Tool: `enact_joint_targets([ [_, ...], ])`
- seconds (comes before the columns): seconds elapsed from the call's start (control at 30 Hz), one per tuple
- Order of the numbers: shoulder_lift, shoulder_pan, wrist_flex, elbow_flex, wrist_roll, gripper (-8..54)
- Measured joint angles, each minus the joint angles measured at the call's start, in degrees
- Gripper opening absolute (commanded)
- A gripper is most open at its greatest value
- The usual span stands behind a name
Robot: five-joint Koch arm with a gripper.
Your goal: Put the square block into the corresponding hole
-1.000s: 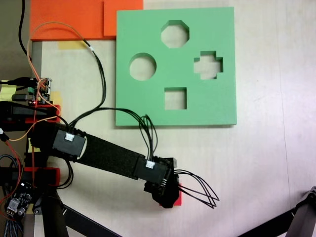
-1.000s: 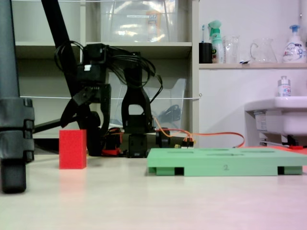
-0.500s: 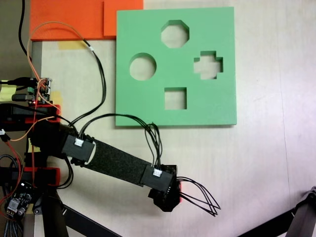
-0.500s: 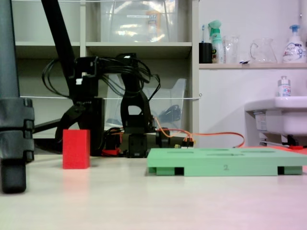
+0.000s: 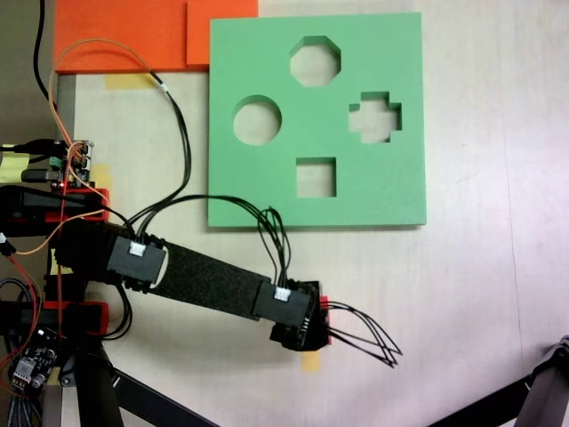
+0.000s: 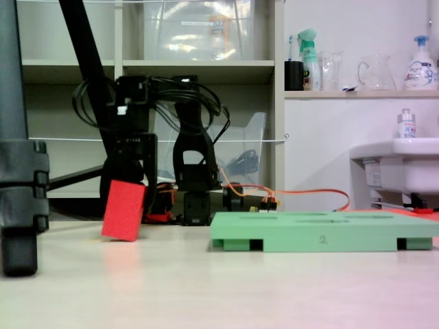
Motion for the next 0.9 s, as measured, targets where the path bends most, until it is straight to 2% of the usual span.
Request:
enact_joint_targets([
  [0.07, 4.3, -4.0, 0.4, 0.0, 3.1, 24.0],
  [0.13, 8.0, -10.6, 1.6, 0.0, 11.6, 24.1],
  [0.27, 8.5, -22.4, 4.9, -1.1, 28.8, 24.1],
  [0.43, 7.6, -34.3, 5.9, -10.1, 41.0, 24.1],
  [0.6, 1.2, -39.9, 6.0, -13.0, 44.6, 24.1],
  [0.9, -1.1, -41.1, 6.0, -13.0, 46.1, 24.3],
])
